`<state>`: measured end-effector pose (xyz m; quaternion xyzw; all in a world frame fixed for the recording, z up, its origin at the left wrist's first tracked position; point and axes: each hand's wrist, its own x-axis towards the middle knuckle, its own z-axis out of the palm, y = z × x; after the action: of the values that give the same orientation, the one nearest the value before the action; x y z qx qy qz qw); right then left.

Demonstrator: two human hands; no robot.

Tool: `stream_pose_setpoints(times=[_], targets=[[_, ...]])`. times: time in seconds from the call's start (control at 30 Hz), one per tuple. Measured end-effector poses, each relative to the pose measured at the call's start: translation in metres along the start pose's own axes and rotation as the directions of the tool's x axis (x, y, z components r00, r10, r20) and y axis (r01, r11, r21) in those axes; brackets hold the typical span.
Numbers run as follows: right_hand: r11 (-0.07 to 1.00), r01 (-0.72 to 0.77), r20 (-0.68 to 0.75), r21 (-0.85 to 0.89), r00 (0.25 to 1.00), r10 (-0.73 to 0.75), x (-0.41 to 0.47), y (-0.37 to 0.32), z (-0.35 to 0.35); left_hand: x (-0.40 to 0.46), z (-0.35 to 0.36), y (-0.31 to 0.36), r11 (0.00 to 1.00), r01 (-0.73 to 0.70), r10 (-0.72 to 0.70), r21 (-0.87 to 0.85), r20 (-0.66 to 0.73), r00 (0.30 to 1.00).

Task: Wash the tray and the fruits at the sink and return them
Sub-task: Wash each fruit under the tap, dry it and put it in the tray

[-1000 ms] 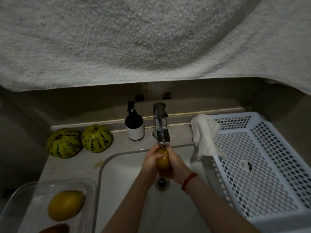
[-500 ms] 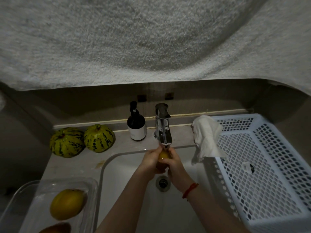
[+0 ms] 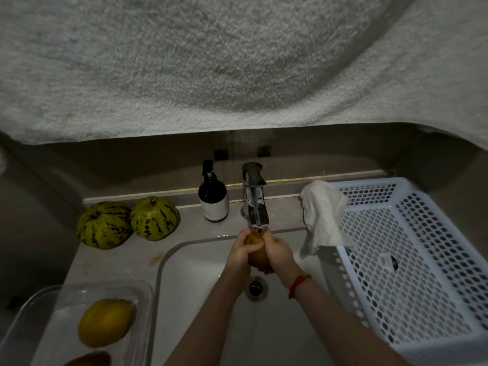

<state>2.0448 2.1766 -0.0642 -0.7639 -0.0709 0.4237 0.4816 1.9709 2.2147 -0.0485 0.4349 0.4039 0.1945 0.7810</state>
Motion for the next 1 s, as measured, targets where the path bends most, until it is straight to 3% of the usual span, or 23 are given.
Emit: stream_pose_setpoints(times=[0.07, 0.13, 0.2, 0.3, 0.43, 0.5, 0.6, 0.67, 0.73, 0.8, 0.87, 0.93, 1.0], targets=[[0.984, 0.179, -0.028, 0.020, 0.984, -0.178, 0.001, 0.006, 0.002, 0.000, 0.001, 0.004, 0.999, 0.030, -0.029, -0.042, 0.025, 0.999], [0.953, 0.285, 0.030, 0.104, 0.957, -0.290, -0.003, 0.013, 0.004, -0.001, 0.002, 0.007, 0.990, 0.096, -0.092, -0.100, 0.049, 0.995], [0.939, 0.299, 0.116, 0.168, 0.940, -0.321, -0.007, 0.018, 0.005, -0.003, -0.001, 0.008, 0.982, 0.162, -0.156, -0.095, 0.067, 0.985], [0.942, 0.250, 0.191, 0.223, 0.937, -0.293, -0.011, 0.023, 0.004, 0.001, -0.006, 0.007, 0.980, 0.199, -0.200, -0.014, -0.040, 0.979], [0.923, 0.366, 0.173, 0.115, 0.908, -0.382, -0.013, 0.020, 0.007, 0.005, -0.007, 0.001, 0.989, 0.089, -0.070, 0.121, -0.147, 0.987], [0.957, 0.284, 0.094, 0.059, 0.953, -0.289, -0.006, 0.012, 0.010, 0.004, -0.006, -0.006, 0.992, 0.013, 0.000, 0.125, -0.109, 0.994], [0.989, 0.015, 0.000, -0.147, 1.000, -0.015, 0.006, 0.002, 0.008, 0.001, -0.003, -0.014, 0.978, -0.081, 0.097, 0.192, -0.080, 0.992], [0.982, -0.171, 0.100, -0.083, 0.979, 0.179, 0.005, -0.004, 0.002, 0.003, -0.002, -0.017, 0.947, -0.130, 0.155, 0.293, -0.064, 0.986], [0.964, -0.262, 0.219, 0.038, 0.944, 0.248, 0.003, -0.004, -0.002, 0.004, -0.003, -0.015, 0.922, -0.153, 0.193, 0.356, -0.077, 0.978], [0.988, -0.142, 0.180, 0.061, 0.975, 0.129, 0.002, 0.002, -0.001, 0.005, -0.004, -0.011, 0.947, -0.149, 0.180, 0.285, -0.085, 0.980], [0.991, 0.118, 0.084, 0.068, 0.989, -0.123, 0.002, 0.010, 0.005, 0.005, -0.001, -0.004, 0.977, -0.104, 0.123, 0.185, -0.092, 0.988], [0.940, 0.309, 0.104, 0.143, 0.940, -0.325, 0.002, 0.020, 0.010, 0.006, 0.000, 0.002, 0.998, -0.002, 0.008, 0.064, -0.104, 0.995], [0.912, 0.356, 0.164, 0.205, 0.906, -0.391, -0.003, 0.026, 0.010, 0.007, -0.004, 0.005, 0.993, 0.102, -0.096, 0.054, -0.098, 0.990]])
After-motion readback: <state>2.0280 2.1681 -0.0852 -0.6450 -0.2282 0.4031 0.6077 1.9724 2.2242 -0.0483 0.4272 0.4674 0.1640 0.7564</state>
